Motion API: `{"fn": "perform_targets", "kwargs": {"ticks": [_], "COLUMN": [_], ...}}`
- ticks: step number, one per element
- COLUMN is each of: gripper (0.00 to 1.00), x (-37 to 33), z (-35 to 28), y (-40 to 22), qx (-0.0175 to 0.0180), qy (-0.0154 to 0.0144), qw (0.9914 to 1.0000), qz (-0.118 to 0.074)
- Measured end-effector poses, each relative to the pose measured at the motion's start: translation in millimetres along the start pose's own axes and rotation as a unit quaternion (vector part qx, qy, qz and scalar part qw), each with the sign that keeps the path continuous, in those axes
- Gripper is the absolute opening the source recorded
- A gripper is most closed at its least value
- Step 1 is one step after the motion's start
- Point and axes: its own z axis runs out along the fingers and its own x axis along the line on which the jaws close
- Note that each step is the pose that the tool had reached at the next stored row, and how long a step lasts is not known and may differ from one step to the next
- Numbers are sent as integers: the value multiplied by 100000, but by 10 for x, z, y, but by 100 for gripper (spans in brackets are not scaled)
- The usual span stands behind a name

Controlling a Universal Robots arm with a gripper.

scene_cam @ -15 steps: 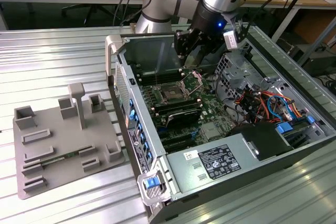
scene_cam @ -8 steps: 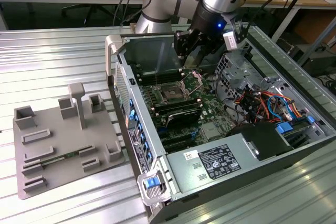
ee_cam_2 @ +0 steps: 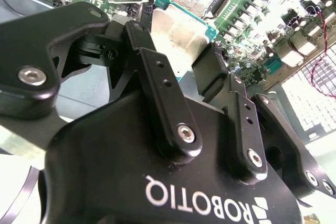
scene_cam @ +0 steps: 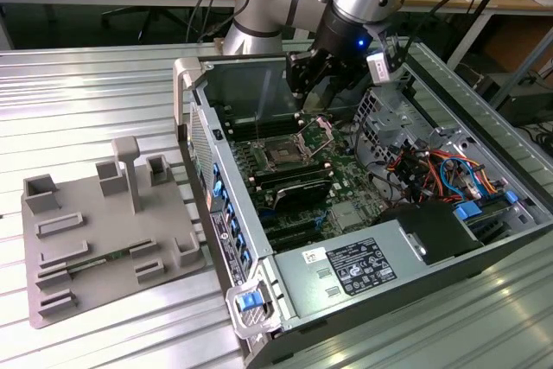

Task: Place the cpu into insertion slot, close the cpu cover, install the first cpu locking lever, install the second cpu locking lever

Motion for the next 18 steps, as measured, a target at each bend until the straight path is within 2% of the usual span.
{"fn": "perform_targets", "kwargs": {"ticks": [18], "gripper": [55], "x": [-1], "z": [38], "y": [-3], "qx": [2], "qy": [-2], "qw": [100000], "qz": [32]}}
